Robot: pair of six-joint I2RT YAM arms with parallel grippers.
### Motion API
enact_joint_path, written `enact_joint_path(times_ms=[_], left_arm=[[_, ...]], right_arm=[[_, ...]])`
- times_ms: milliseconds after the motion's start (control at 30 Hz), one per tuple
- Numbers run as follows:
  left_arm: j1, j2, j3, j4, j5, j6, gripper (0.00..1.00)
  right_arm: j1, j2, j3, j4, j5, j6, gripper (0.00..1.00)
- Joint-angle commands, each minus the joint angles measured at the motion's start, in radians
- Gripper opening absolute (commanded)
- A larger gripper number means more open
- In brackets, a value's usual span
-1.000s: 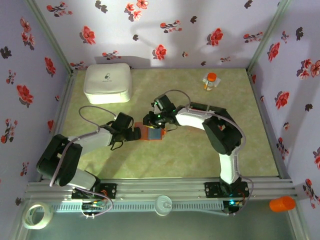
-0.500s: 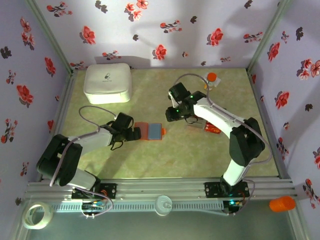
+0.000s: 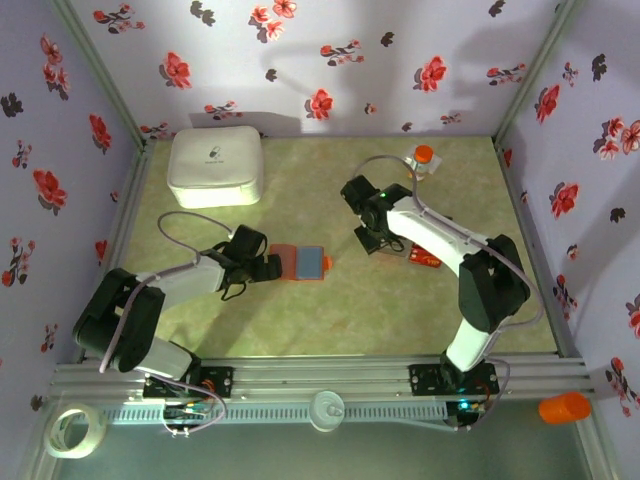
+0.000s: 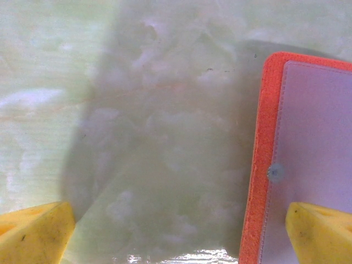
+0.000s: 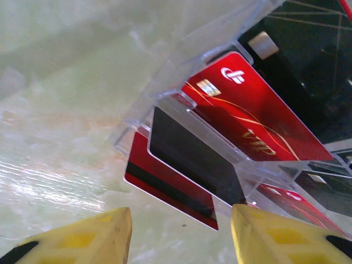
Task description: Put the credit cards into the card holder
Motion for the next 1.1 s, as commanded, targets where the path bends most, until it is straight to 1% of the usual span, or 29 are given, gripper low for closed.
enact_joint_path(times_ms=[0, 200, 600, 733, 1067], left_arm=[[0.004, 0.017, -0.01, -0.009, -0.022, 0.017, 1.0], [0.004, 0.021, -0.004, -0.008, -0.02, 0.017, 1.0], [0.004, 0.019, -0.011, -0.005, -0.02, 0.016, 1.0], [0.004, 0.021, -0.011, -0.003, -0.018, 0.016, 1.0], [0.004, 0.024, -0.011, 0.003, -0.014, 0.013, 1.0]], right_arm=[[-0.016, 0.003, -0.02, -0.038, 0.059, -0.026, 0.51], [-0.037, 0.014, -0.024, -0.035, 0.05, -0.025, 0.48], [-0.044, 0.047, -0.04, -0.018, 0.025, -0.027, 0.43], [-0.05, 0.054, -0.05, -0.01, 0.026, -0.026, 0.38], [-0.066, 0.056, -0.037, 0.002, 0.028, -0.031, 0.2]])
